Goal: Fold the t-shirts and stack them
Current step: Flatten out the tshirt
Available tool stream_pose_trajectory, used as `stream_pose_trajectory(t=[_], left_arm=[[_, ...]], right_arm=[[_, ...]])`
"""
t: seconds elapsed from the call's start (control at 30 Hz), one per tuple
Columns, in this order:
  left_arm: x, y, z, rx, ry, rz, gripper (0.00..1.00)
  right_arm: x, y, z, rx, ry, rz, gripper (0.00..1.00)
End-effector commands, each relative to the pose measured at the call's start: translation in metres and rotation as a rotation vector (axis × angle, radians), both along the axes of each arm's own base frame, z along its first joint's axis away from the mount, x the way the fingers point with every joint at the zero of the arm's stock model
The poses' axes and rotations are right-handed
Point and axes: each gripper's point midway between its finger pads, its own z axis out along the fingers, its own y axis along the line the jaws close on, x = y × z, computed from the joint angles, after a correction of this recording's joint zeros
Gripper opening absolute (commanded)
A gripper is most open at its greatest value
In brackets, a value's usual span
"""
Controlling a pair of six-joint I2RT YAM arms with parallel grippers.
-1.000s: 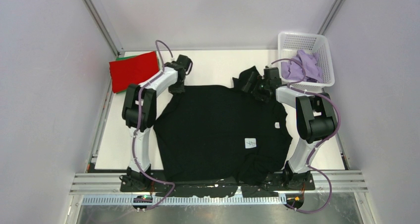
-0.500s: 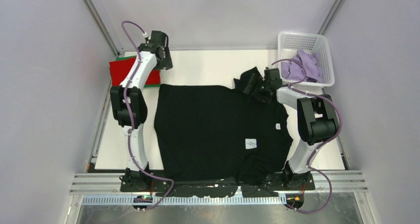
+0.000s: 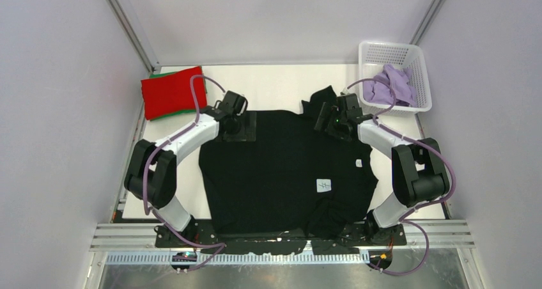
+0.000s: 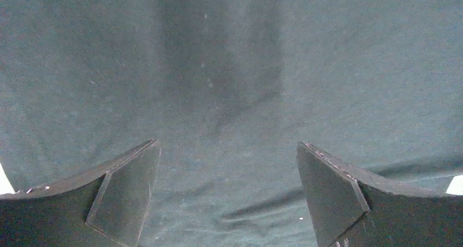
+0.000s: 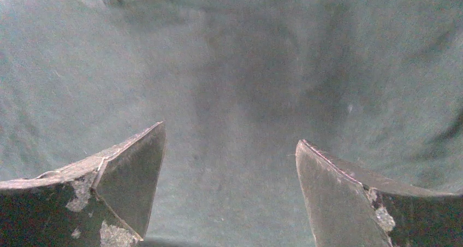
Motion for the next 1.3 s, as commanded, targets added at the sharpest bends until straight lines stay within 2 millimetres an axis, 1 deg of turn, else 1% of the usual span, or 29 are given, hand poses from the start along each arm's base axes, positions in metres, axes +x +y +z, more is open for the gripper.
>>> stream_pose_trajectory(t=[0.0, 0.03, 0.13, 0.23, 0.33, 0.4, 0.43, 0.47, 0.5, 0.53, 0.57, 0.6, 0.63, 0.73, 0.77, 0.8, 0.93, 0.97, 1.03, 1.07, 1.13, 1.17, 1.2, 1.23, 1.27], left_arm=[[0.004, -0.010, -0.004, -0.118, -0.045, 0.048, 1.00], [0.003, -0.009, -0.010, -0.119, -0.043, 0.049, 1.00], [0.001, -0.013, -0.026, -0.137, 0.004, 0.038, 1.00], [0.009, -0.012, -0.038, -0.149, 0.045, 0.058, 0.99], [0.024, -0.004, -0.048, -0.146, 0.064, 0.099, 1.00], [0.035, 0.000, -0.053, -0.144, 0.073, 0.118, 1.00], [0.042, 0.002, -0.054, -0.147, 0.077, 0.126, 1.00], [0.048, 0.003, -0.055, -0.149, 0.084, 0.135, 1.00], [0.054, 0.005, -0.056, -0.149, 0.090, 0.143, 1.00], [0.060, 0.007, -0.057, -0.148, 0.097, 0.154, 1.00], [0.065, 0.009, -0.058, -0.150, 0.106, 0.163, 1.00], [0.072, 0.010, -0.058, -0.156, 0.109, 0.173, 1.00], [0.074, 0.011, -0.058, -0.166, 0.135, 0.185, 0.99], [0.091, 0.015, -0.050, -0.181, 0.107, 0.197, 1.00], [0.101, 0.015, -0.043, -0.197, 0.096, 0.195, 1.00], [0.108, 0.015, -0.040, -0.204, 0.091, 0.198, 1.00], [0.135, 0.021, -0.038, -0.190, 0.082, 0.210, 1.00], [0.140, 0.022, -0.039, -0.183, 0.081, 0.210, 0.99], [0.148, 0.021, -0.036, -0.183, 0.077, 0.203, 1.00], [0.152, 0.021, -0.032, -0.186, 0.064, 0.197, 0.99], [0.154, 0.019, -0.018, -0.193, 0.045, 0.181, 1.00], [0.154, 0.018, -0.007, -0.203, 0.026, 0.173, 0.99], [0.151, 0.016, 0.002, -0.209, 0.010, 0.163, 0.99], [0.145, 0.015, 0.011, -0.211, -0.010, 0.151, 0.99], [0.138, 0.014, 0.017, -0.209, -0.025, 0.144, 0.99]], right_arm=[[-0.027, -0.004, -0.013, -0.040, 0.054, -0.009, 0.96], [-0.031, -0.005, -0.017, -0.042, 0.065, -0.010, 0.96], [-0.035, -0.009, -0.023, -0.056, 0.080, -0.019, 0.96], [-0.036, -0.009, -0.029, -0.059, 0.103, -0.016, 0.95], [-0.032, -0.009, -0.033, -0.066, 0.115, -0.020, 0.95], [-0.023, -0.009, -0.031, -0.064, 0.112, -0.024, 0.96], [-0.021, -0.009, -0.034, -0.064, 0.120, -0.025, 0.95], [-0.015, -0.008, -0.030, -0.061, 0.111, -0.025, 0.96], [-0.013, -0.008, -0.033, -0.063, 0.120, -0.027, 0.95], [-0.006, -0.007, -0.029, -0.061, 0.110, -0.027, 0.95], [-0.003, -0.008, -0.033, -0.062, 0.119, -0.028, 0.95], [0.004, -0.006, -0.028, -0.056, 0.107, -0.029, 0.95], [0.006, -0.005, -0.032, -0.054, 0.119, -0.027, 0.96], [0.025, -0.002, -0.030, -0.047, 0.109, -0.027, 0.95], [0.029, -0.003, -0.030, -0.048, 0.106, -0.029, 0.95], [0.037, -0.002, -0.029, -0.048, 0.101, -0.031, 0.95], [0.062, -0.007, -0.029, -0.044, 0.086, -0.048, 0.95], [0.066, -0.007, -0.029, -0.043, 0.083, -0.049, 0.95], [0.079, -0.001, -0.021, -0.020, 0.055, -0.027, 0.95], [0.081, 0.001, -0.018, -0.015, 0.045, -0.014, 0.96], [0.087, 0.001, -0.007, -0.019, 0.019, -0.002, 0.95], [0.088, 0.001, 0.004, -0.019, -0.002, -0.003, 0.96], [0.087, 0.001, 0.009, -0.020, -0.012, -0.002, 0.95], [0.083, 0.000, 0.019, -0.018, -0.038, -0.003, 0.95], [0.080, 0.000, 0.024, -0.017, -0.049, -0.002, 0.95]])
